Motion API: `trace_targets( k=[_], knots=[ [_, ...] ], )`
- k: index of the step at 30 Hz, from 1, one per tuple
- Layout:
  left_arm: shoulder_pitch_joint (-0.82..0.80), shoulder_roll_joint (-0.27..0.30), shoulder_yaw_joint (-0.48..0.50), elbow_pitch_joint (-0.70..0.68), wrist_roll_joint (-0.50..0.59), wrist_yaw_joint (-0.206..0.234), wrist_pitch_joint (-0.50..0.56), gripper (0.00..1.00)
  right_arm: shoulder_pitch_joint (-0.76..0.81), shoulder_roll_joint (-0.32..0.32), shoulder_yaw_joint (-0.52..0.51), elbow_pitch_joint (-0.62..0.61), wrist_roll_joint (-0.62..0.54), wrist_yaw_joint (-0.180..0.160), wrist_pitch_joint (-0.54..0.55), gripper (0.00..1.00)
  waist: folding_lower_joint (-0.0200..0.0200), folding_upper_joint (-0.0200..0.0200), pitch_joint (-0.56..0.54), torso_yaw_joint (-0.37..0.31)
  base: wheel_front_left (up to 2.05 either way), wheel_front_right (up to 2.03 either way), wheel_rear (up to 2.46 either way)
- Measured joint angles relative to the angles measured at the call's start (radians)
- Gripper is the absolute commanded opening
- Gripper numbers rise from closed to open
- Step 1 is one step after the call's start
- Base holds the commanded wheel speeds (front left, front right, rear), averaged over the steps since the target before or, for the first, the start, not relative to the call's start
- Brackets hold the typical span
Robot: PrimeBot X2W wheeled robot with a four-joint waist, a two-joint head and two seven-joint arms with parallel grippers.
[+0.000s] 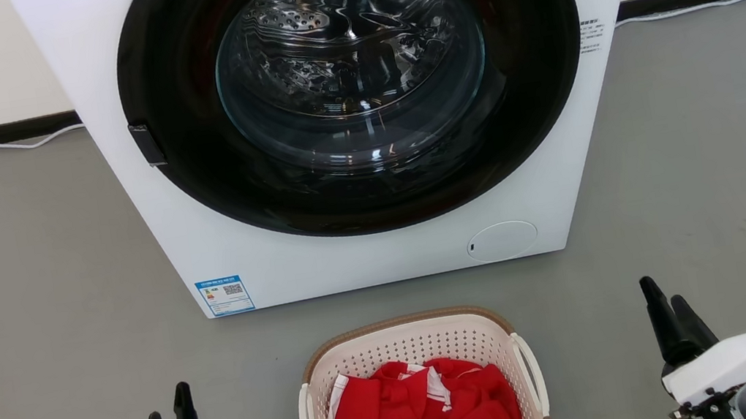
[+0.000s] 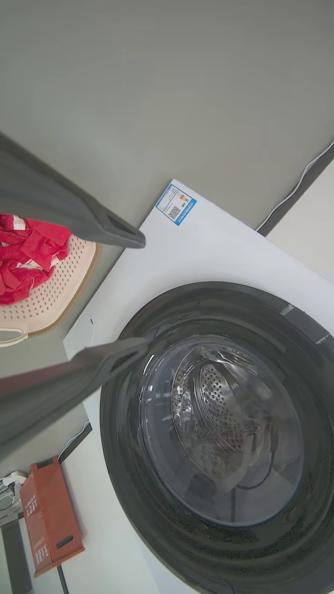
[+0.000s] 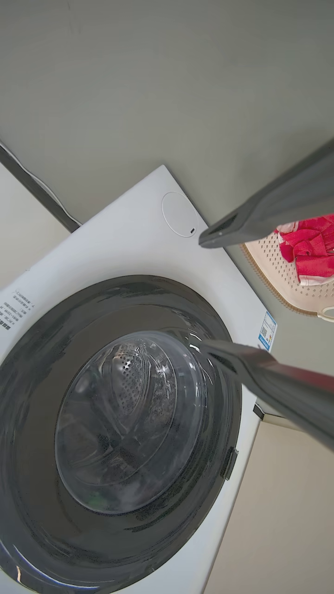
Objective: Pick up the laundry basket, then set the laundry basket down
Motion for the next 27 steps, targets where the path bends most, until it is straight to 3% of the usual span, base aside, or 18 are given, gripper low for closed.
trace_targets(
  k=[6, 27],
  knots=[
    [-0.012, 0.005, -0.022, 0.001, 0.140, 0.000, -0.021, 1.00, -0.038, -0.010, 0.034, 0.029, -0.105, 0.000, -0.027, 1.00, 0.0000, 0.0000, -0.001, -0.001, 0.00, 0.00, 0.00],
    [-0.040, 0.022, -0.078, 0.016, 0.428, 0.015, -0.088, 1.00, -0.102, -0.036, 0.112, 0.112, -0.351, 0.000, -0.086, 1.00, 0.0000, 0.0000, -0.002, -0.005, 0.00, 0.00, 0.00]
  ],
)
